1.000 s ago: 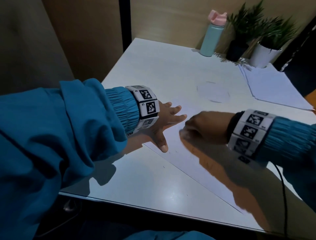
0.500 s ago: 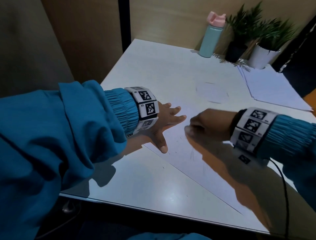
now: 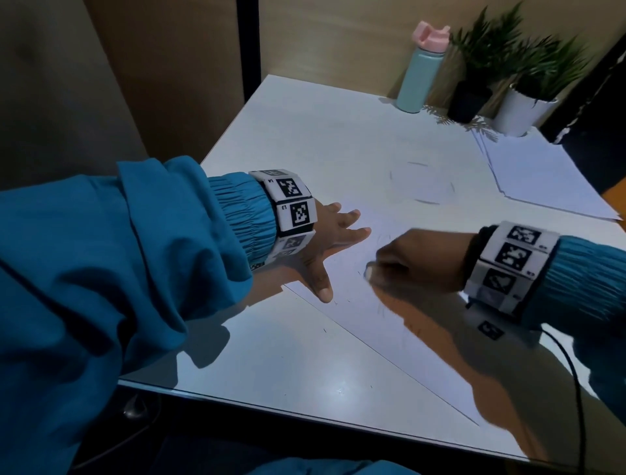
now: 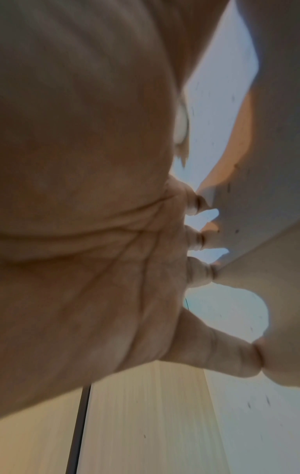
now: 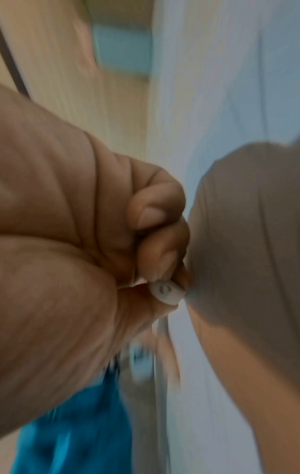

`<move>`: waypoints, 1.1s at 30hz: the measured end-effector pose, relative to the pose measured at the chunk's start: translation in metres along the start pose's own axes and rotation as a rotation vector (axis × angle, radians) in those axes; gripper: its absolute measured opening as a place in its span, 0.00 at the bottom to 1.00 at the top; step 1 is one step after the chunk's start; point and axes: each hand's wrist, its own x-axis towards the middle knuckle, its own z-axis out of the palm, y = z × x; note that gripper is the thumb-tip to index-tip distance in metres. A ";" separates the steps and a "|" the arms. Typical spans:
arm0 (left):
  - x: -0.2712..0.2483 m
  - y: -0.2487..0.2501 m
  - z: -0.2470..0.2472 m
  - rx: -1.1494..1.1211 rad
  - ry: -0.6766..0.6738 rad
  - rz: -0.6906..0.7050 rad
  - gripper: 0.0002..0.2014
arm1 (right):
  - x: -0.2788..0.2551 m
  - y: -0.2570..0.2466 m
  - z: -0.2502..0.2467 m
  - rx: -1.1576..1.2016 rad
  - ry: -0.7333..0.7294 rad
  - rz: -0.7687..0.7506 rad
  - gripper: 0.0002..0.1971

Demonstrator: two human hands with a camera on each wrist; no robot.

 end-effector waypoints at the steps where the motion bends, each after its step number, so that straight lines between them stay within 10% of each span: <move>1: 0.000 0.000 -0.001 -0.001 0.002 0.004 0.72 | 0.002 0.011 -0.007 -0.010 -0.007 0.054 0.21; 8: 0.003 -0.002 0.002 0.033 0.020 0.007 0.71 | -0.010 -0.017 0.008 0.055 0.023 -0.098 0.21; 13: 0.006 -0.002 0.004 0.016 0.010 -0.011 0.73 | 0.005 0.025 -0.010 0.031 -0.004 0.126 0.21; 18: 0.003 -0.002 0.000 0.009 -0.022 0.008 0.77 | -0.010 -0.020 0.011 0.075 0.039 -0.123 0.21; 23: 0.006 -0.002 0.003 0.033 0.007 0.008 0.71 | 0.013 0.019 -0.011 -0.008 0.027 0.110 0.21; 28: 0.000 -0.001 -0.002 0.030 0.001 0.012 0.68 | -0.001 -0.022 0.004 0.090 -0.008 -0.129 0.19; 33: 0.002 -0.001 0.001 0.070 0.013 0.012 0.69 | 0.014 0.016 -0.011 0.020 0.007 0.107 0.22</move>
